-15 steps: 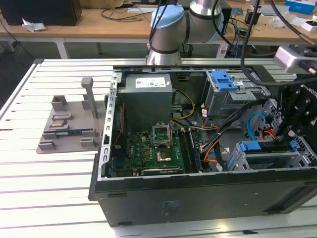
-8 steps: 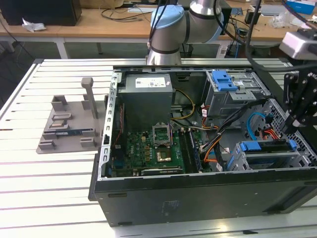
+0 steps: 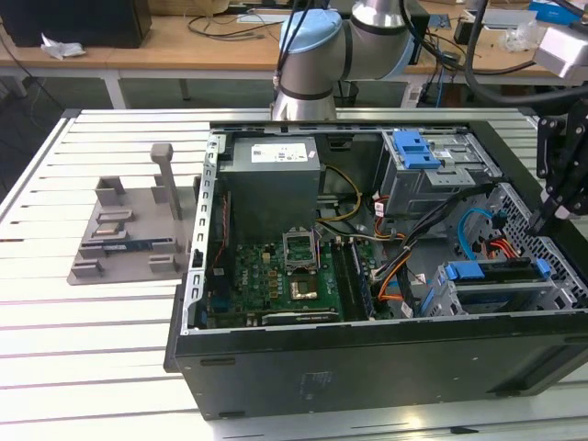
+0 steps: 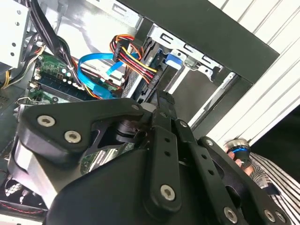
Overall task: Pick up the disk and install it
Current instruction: 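Insert the second disk wire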
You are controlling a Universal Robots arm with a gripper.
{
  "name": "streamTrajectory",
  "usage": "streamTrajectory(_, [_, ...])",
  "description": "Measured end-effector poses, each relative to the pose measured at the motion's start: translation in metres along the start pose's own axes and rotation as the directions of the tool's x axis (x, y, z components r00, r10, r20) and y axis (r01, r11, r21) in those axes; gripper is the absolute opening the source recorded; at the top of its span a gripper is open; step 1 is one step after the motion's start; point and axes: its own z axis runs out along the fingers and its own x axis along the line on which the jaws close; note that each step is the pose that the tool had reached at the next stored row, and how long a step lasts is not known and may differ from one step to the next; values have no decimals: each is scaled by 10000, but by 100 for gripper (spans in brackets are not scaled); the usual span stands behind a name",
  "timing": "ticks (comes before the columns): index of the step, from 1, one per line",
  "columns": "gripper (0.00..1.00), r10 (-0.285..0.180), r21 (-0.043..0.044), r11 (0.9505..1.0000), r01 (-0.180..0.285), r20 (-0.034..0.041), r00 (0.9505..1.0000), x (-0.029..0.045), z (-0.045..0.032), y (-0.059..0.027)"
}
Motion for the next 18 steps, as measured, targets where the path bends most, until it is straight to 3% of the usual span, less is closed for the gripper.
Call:
streamTrajectory(2, [11, 0, 0, 10000, 0, 1, 10000, 0, 0, 0])
streamTrajectory(3, [24, 0, 0, 10000, 0, 1, 10000, 0, 0, 0])
streamTrajectory(4, [24, 0, 0, 10000, 0, 1, 10000, 0, 0, 0])
streamTrajectory(6, [36, 0, 0, 10000, 0, 1, 10000, 0, 0, 0])
streamTrajectory(8, [36, 1, 1, 10000, -1, -24, 10000, -2, -20, 1])
streamTrajectory(11, [36, 1, 3, 10000, -1, -25, 10000, 8, -170, 8])
streamTrajectory(14, [36, -1, 3, 10000, 1, -22, 10000, 4, -177, 25])
streamTrajectory(15, [36, 0, 3, 10000, 0, -21, 10000, -13, -176, 66])
streamTrajectory(18, [36, -27, 6, 10000, 27, -20, 10000, -117, -129, 183])
